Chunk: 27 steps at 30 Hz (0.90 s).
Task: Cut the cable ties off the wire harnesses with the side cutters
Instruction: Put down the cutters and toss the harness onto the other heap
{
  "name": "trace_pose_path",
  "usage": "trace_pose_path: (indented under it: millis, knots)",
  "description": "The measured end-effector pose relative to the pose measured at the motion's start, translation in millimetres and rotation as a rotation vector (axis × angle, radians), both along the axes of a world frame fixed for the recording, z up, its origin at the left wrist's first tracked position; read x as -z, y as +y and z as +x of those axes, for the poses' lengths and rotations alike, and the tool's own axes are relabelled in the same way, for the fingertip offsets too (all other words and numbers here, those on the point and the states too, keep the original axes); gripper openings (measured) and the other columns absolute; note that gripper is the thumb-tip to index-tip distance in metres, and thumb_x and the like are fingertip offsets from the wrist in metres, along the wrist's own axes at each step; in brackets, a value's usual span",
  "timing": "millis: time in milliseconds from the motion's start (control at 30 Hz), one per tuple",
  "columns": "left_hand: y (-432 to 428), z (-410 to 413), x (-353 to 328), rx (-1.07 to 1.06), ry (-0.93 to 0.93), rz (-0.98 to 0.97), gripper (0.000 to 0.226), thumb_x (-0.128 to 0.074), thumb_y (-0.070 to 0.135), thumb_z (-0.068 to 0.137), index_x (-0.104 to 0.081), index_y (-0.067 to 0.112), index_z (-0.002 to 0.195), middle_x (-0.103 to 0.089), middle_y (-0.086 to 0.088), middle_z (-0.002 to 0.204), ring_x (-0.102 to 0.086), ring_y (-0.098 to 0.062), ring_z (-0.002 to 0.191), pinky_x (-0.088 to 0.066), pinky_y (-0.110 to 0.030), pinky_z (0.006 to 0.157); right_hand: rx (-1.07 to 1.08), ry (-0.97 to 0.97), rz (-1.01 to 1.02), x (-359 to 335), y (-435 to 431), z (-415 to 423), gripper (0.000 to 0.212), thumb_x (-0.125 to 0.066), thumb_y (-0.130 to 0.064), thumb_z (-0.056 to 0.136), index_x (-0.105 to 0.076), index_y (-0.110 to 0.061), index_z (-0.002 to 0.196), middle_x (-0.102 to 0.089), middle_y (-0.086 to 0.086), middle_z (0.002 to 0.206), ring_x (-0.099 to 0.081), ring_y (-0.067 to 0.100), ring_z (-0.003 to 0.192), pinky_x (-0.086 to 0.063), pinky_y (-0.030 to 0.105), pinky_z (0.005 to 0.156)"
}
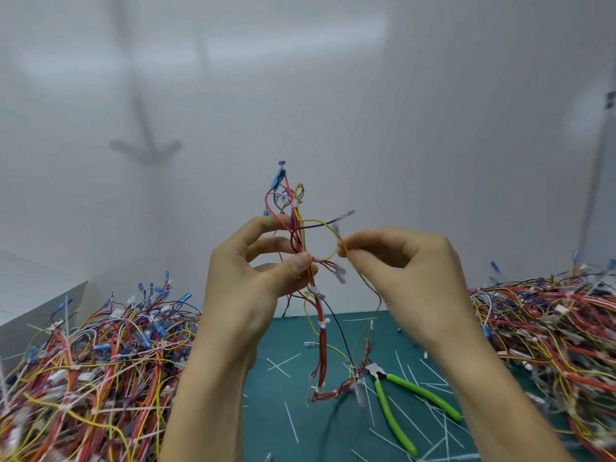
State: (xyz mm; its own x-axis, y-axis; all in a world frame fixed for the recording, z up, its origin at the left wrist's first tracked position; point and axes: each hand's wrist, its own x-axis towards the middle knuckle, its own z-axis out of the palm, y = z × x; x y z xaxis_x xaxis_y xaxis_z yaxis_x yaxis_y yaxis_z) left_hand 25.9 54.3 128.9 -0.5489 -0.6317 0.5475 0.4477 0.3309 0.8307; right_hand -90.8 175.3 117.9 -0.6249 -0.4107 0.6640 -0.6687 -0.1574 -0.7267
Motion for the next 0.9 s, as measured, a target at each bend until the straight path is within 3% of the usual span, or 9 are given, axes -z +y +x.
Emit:
trace_pose_path:
  millis: [100, 200, 300, 400, 567, 700, 900]
  knots:
    - [-2.2, -0.6, 0.5, -0.072, 0.036, 0.018, 0.033, -0.074, -0.009, 0.077, -0.072, 0.019, 0.095, -0.071, -0.009, 0.082, -0.073, -0.024, 0.064, -0.06, -0.027, 0.062, -0.049, -0.067, -0.117, -3.5, 4.1, 0.1, 0.018, -0.067, -0.009, 0.088, -0.075, -0.024, 0.082, -0.076, -0.011, 0.076, -0.072, 0.006, 0.074, -0.057, 0.025, 0.075]
    - [-4.1, -1.5, 1.2, -0.113, 0.056, 0.042, 0.033, -0.077, -0.007, 0.074, -0.072, 0.023, 0.087, -0.072, 0.0, 0.074, -0.073, -0.022, 0.063, -0.061, -0.029, 0.063, -0.148, -0.113, -0.068, -7.5, 7.4, 0.1, 0.015, -0.065, -0.007, 0.086, -0.073, -0.019, 0.082, -0.076, -0.003, 0.073, -0.072, 0.013, 0.066, -0.057, 0.025, 0.063]
    - [-2.7, -2.2, 0.5, -0.104, 0.061, 0.061, 0.031, -0.078, -0.007, 0.072, -0.072, 0.02, 0.087, -0.072, -0.001, 0.073, -0.072, -0.022, 0.065, -0.062, -0.03, 0.064, -0.2, -0.082, 0.161, -3.6, 1.9, 0.2, 0.008, -0.07, -0.017, 0.084, -0.077, -0.021, 0.085, -0.077, -0.005, 0.078, -0.074, 0.01, 0.076, -0.06, 0.038, 0.077]
    - [1.6, -4.1, -0.5, -0.054, 0.072, 0.073, 0.03, -0.078, -0.007, 0.072, -0.073, 0.018, 0.088, -0.07, -0.006, 0.076, -0.073, -0.024, 0.064, -0.059, -0.026, 0.06, -0.221, -0.045, 0.269, 2.2, -5.4, 4.6, 0.012, -0.073, -0.024, 0.087, -0.079, -0.028, 0.096, -0.077, -0.012, 0.086, -0.072, 0.003, 0.085, -0.057, 0.038, 0.087]
    - [5.7, -8.3, 0.4, -0.069, 0.066, 0.029, 0.027, -0.077, -0.003, 0.076, -0.071, 0.015, 0.095, -0.069, 0.002, 0.07, -0.073, -0.02, 0.063, -0.058, -0.023, 0.06, -0.235, -0.08, 0.205, 1.8, -6.3, 3.8, 0.009, -0.074, -0.014, 0.085, -0.079, -0.021, 0.088, -0.077, -0.004, 0.079, -0.075, 0.013, 0.077, -0.061, 0.038, 0.079]
    - [3.2, -5.7, -0.2, -0.075, -0.023, -0.036, 0.024, -0.073, 0.007, 0.084, -0.071, 0.017, 0.106, -0.076, 0.0, 0.082, -0.075, -0.018, 0.075, -0.06, -0.025, 0.064, -0.261, -0.156, 0.119, 0.1, -2.8, 2.2, 0.014, -0.068, -0.004, 0.088, -0.077, -0.014, 0.088, -0.077, 0.004, 0.078, -0.075, 0.019, 0.074, -0.062, 0.031, 0.07]
    - [-1.8, 2.0, -0.4, -0.017, -0.105, -0.046, 0.008, -0.069, 0.012, 0.087, -0.074, 0.013, 0.093, -0.076, -0.002, 0.077, -0.074, -0.014, 0.07, -0.06, -0.022, 0.065, -0.304, -0.382, -0.051, -0.3, -1.0, -1.3, 0.011, -0.064, -0.001, 0.092, -0.073, -0.006, 0.095, -0.077, 0.006, 0.077, -0.075, 0.018, 0.07, -0.056, 0.018, 0.057]
